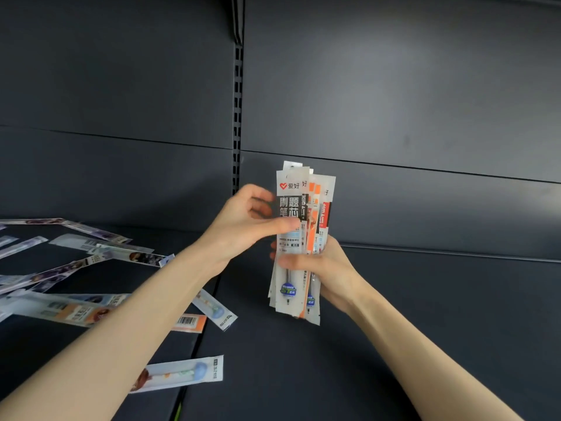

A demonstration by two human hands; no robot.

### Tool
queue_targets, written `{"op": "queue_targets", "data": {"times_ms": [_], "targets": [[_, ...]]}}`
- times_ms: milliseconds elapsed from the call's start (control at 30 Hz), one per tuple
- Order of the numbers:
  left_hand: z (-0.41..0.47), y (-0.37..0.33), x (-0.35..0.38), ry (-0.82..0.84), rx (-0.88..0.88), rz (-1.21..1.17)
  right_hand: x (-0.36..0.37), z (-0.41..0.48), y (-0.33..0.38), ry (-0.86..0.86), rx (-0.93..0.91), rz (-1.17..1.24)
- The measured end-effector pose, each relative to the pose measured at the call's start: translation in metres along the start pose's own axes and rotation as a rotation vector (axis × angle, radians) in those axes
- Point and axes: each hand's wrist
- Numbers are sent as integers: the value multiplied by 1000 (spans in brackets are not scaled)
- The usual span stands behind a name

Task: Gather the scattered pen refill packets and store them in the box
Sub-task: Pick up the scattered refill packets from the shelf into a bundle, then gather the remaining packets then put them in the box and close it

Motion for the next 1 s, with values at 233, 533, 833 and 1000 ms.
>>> {"op": "queue_targets", "data": {"times_ms": [233,533,833,1000], "targets": [[1,5,19,152,-2,-258,8,-2,-5,57,21,-172],[-2,23,17,196,-129,-158,16,-5,-18,-76,45,-225],[6,63,4,-138,-136,84,10,-1,-27,-126,179,-251],[9,74,7,-93,-91,350,8,6,-33,-127,239,-603]]}}
Point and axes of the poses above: each hand's wrist, its own z-axis towards the middle knuckle, its own x-axis out of the palm, y = z × x, and after that the axes turned 11 degrees about -z, right-handed
